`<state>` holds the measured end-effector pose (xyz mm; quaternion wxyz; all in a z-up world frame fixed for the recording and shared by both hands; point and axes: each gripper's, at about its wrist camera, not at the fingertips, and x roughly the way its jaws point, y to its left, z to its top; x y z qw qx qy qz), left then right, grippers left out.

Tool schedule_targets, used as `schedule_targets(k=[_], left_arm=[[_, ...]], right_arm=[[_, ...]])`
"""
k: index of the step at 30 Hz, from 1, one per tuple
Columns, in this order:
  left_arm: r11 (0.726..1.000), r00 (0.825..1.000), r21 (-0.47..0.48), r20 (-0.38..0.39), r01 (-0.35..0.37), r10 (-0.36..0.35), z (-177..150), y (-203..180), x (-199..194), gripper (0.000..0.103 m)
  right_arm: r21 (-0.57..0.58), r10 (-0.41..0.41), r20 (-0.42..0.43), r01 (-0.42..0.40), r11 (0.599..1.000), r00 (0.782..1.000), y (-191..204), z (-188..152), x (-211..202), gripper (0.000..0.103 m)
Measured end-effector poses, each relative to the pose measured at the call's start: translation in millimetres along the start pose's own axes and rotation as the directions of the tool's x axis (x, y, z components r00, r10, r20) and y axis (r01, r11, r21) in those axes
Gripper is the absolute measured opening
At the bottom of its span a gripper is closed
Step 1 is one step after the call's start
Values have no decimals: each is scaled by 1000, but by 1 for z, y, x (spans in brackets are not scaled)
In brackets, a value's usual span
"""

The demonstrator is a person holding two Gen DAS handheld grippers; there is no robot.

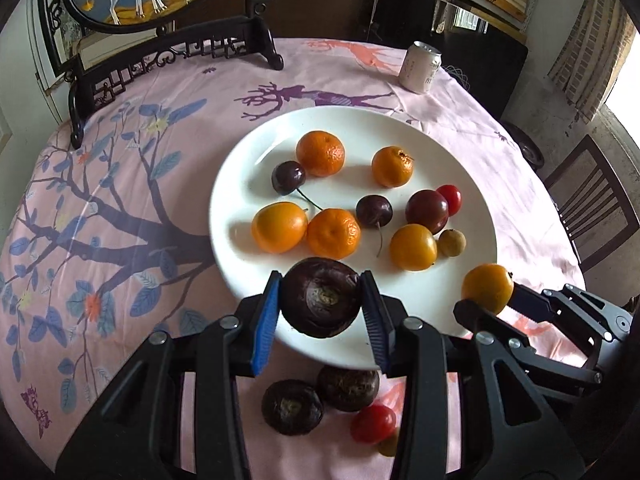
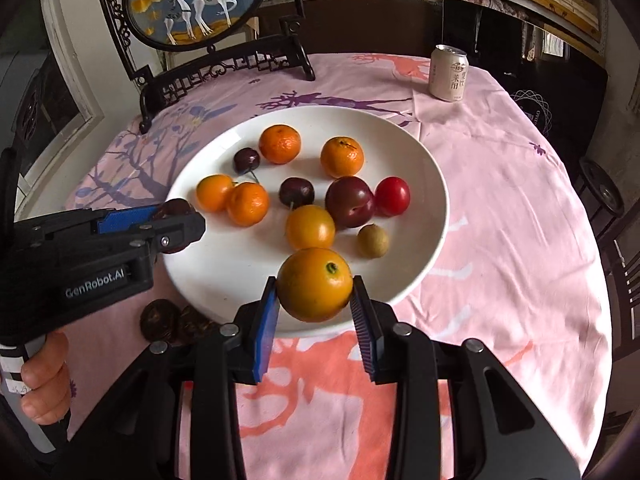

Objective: Organize fruits
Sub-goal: 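Carry both fruits onto the white plate and open both tools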

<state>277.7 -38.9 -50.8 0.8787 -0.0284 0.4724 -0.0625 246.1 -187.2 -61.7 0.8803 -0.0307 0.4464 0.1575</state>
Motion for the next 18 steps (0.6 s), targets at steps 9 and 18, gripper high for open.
schedule_targets(k=[9,18], left_arm=[[1000,1000,5,-12,-21,21,17,0,24,41],[999,992,-34,121,42,-38,13,14,-44,69]], right_arm=[[-16,-35,-40,34,999,999,-12,15,29,45],[23,-69,98,67,997,993,-20,11,-40,56]])
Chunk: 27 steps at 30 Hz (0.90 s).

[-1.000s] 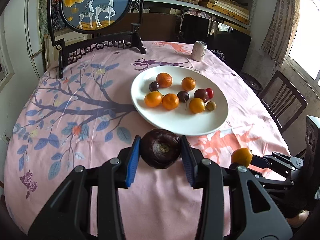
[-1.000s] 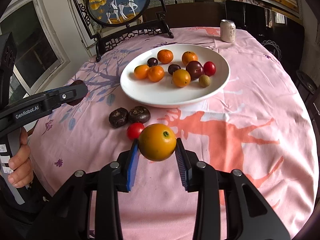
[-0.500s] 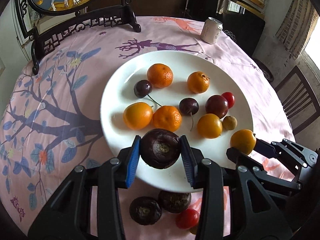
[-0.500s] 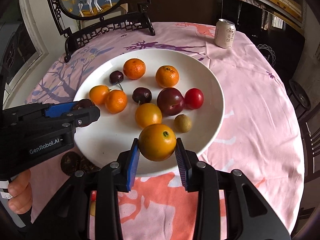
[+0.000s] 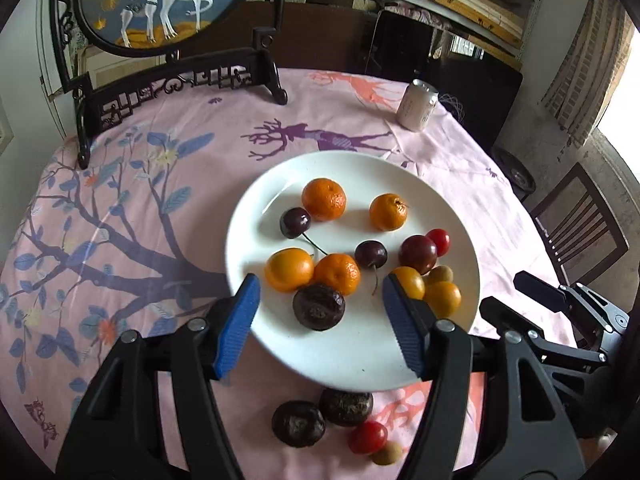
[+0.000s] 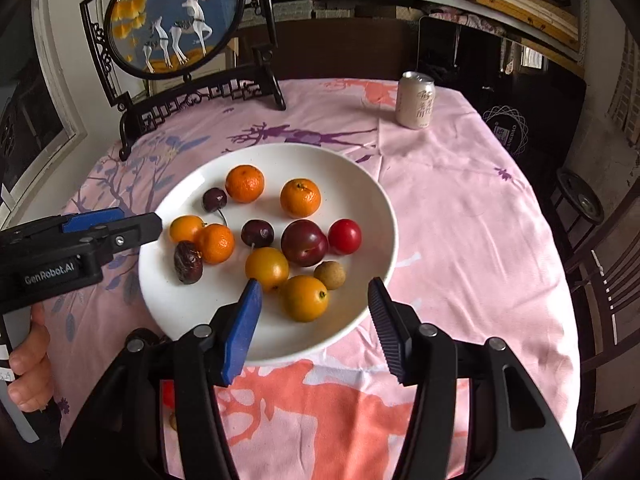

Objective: Organize fruits
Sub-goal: 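Carry both fruits onto the white plate and open both tools, then grasp the tan fruit with the right tool while the left tool grasps a dark purple fruit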

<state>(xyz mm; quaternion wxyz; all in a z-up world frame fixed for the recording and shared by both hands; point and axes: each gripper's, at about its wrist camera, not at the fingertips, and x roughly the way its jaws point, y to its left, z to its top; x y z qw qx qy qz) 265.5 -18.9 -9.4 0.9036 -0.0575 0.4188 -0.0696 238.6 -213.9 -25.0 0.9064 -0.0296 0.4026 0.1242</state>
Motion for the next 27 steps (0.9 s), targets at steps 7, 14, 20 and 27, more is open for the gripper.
schedule_targets(k=[7,14,20,27], left_arm=[[999,994,10,102,-49,48,-72,16,-62,90],[997,996,-17,54,-74,74,-115,38,-66,90],[995,993,-48,69,-90,93,-128,54,-78,90],[994,995,-81,50,-79,83,-139,67,-79,90]], right_arm=[[25,23,28,-24,999,999,19,-66,-52,57],[3,77,-59,-77,997,995,53,-93,-45,57],[-55,109,-89,-114,992,990,83,-99,-34,57],[-97,134,-155,-150,984,979,103,-104,10,51]])
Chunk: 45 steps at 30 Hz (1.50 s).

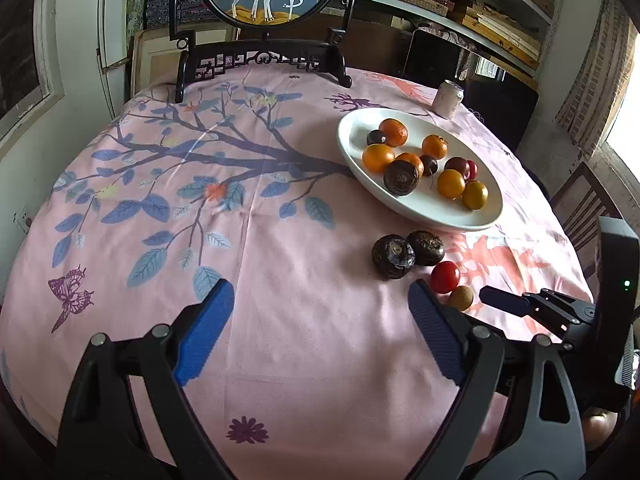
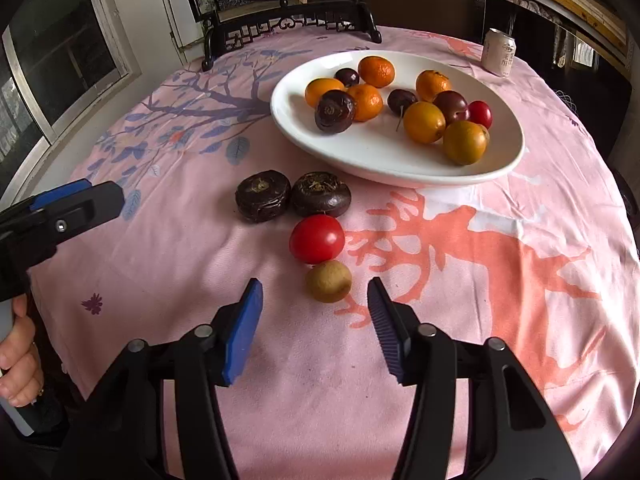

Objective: Organize fruits
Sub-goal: 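Grasp the tan fruit with the right tool while the left tool grasps a dark purple fruit, then carry both fruits onto the white plate and open both tools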

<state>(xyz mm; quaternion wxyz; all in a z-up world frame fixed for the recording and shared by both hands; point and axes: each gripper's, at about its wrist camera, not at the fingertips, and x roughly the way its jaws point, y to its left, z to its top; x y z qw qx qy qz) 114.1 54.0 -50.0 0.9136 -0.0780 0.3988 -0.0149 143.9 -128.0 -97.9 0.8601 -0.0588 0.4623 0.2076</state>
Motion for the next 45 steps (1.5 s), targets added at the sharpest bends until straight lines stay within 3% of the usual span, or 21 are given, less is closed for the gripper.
schedule_targets(k=[4,17,20,21,23,25,29,31,45], left_arm=[[1000,1000,7,-4,3,-3,0,-3,2,90],[983,985,186,-170,4,28,7,-58,84,91],[977,984,211,-169,-17,54,12,-67,96,90],[976,984,216,-171,-15,53,13,-69,100,89],[977,981,214,-188,-6,47,15,-71,108,74],[975,984,219,-168,-21,59,17,-73,109,60],[969,988,248,-149,3,36,14,-79,106,40],[968,989,251,-145,-3,41,11,-81,103,39],[980,991,167,-90,111,-97,-2,-63,32,39]], right_arm=[[-30,-40,-8,40,999,999,3,3,13,27],[82,-30,64,25,996,997,-33,-23,-37,27],[126,-19,79,8,992,997,-45,-28,-43,27],[134,-18,84,6,991,996,-48,-29,-45,27],[146,-11,92,-3,989,996,-52,-31,-47,27],[158,3,97,-18,987,995,-55,-32,-49,27],[172,9,103,-27,985,995,-59,-34,-51,27],[173,12,105,-30,984,994,-58,-34,-52,27],[174,4,123,-25,984,992,-52,-25,-55,27]])
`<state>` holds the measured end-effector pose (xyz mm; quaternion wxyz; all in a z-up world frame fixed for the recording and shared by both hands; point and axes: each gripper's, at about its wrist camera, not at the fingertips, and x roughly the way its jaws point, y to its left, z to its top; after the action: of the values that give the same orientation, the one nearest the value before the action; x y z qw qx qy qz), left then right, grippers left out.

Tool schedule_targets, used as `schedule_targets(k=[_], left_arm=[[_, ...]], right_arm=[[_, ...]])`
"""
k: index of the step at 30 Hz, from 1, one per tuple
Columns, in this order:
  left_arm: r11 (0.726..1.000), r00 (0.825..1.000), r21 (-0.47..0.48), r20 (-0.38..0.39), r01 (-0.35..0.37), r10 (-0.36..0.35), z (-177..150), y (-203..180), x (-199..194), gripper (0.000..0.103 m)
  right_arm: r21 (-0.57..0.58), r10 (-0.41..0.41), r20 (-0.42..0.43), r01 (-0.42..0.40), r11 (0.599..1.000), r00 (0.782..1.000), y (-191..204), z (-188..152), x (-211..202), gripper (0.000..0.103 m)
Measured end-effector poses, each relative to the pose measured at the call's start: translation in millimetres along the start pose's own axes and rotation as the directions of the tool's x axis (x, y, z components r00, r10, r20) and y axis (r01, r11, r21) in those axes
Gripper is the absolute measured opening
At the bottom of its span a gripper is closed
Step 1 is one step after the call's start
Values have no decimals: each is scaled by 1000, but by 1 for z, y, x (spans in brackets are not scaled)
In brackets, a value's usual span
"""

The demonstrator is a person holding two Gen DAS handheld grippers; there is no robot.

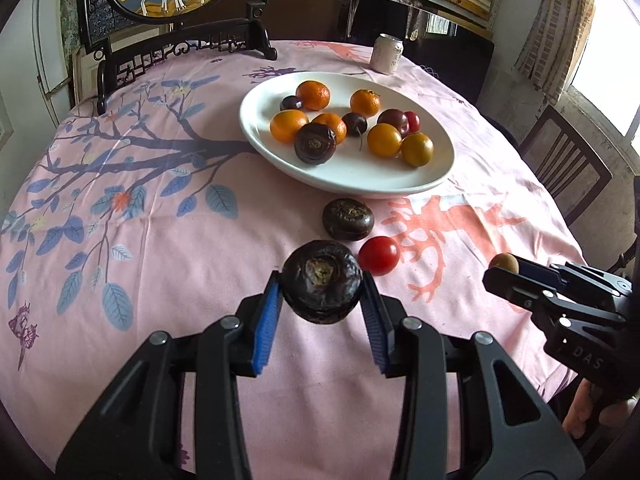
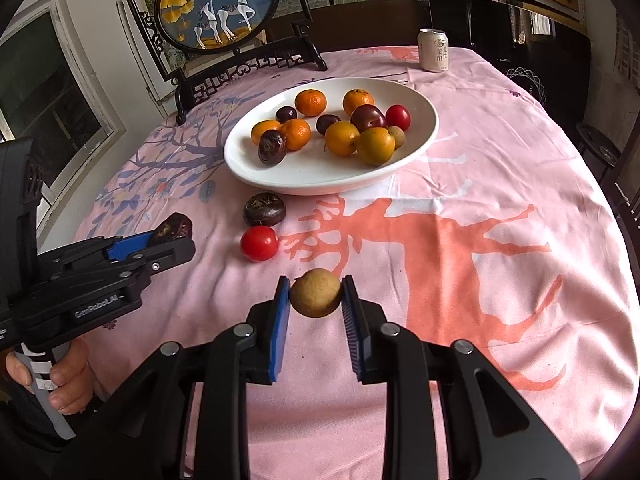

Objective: Organize fruits
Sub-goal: 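Carry both fruits onto the white plate and open both tools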

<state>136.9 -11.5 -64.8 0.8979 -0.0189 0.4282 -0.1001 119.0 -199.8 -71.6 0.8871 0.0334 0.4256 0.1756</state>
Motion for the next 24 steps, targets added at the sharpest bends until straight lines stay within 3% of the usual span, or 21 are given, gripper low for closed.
schedule_targets(k=[6,11,18,24], left_arm=[[1000,999,5,37,3,-3,14,4,-18,39],[999,999,22,45,-30,29,59,14,-15,39],[995,994,-20,-37,-101,101,152,29,58,40],[995,989,-26,-107,-101,98,183,20,117,40]], right_arm=[[-25,3,-5,-3,1000,1000,6,12,4,27],[-88,-1,13,2,996,1000,14,48,10,27],[-158,-57,58,66,985,997,14,126,53,27],[-194,-91,5,90,977,996,5,159,111,27]])
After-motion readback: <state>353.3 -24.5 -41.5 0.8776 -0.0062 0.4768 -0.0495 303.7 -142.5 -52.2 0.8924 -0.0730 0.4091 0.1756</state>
